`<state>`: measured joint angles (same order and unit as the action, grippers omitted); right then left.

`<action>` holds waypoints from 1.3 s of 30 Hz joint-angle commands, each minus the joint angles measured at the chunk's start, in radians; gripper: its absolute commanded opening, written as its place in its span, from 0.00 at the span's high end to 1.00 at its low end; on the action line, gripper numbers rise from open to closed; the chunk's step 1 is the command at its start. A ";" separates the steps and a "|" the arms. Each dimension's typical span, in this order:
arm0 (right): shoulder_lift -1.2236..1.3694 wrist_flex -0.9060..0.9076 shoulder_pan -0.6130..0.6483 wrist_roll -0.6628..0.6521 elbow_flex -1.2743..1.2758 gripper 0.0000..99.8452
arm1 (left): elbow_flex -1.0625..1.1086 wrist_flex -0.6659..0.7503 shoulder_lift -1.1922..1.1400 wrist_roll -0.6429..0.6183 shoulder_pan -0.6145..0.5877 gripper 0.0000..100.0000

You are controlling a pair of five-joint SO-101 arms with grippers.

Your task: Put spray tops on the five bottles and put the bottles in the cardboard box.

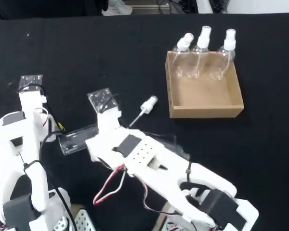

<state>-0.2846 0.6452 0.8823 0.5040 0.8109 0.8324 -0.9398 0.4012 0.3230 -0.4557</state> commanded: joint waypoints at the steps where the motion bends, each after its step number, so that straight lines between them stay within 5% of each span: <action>1: 0.005 -0.068 -0.028 0.051 -0.005 0.89 | 0.012 -0.021 0.035 0.002 0.005 0.75; 9: 0.001 -0.255 -0.029 0.078 0.076 0.89 | 0.081 -0.025 0.035 0.000 0.071 0.75; 18: -0.180 0.057 -0.041 0.078 0.015 0.88 | 0.070 -0.015 0.035 0.000 0.024 0.75; 28: -0.050 -0.143 -0.043 0.087 0.074 0.88 | 0.068 -0.124 0.049 0.002 0.031 0.75; 39: 0.070 -0.242 -0.038 0.150 0.024 0.88 | 0.183 -0.198 0.331 -0.002 0.128 0.75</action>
<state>-0.2156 0.4549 0.8454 0.6421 0.9014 0.9705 -1.1254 0.6176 0.3230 -0.3913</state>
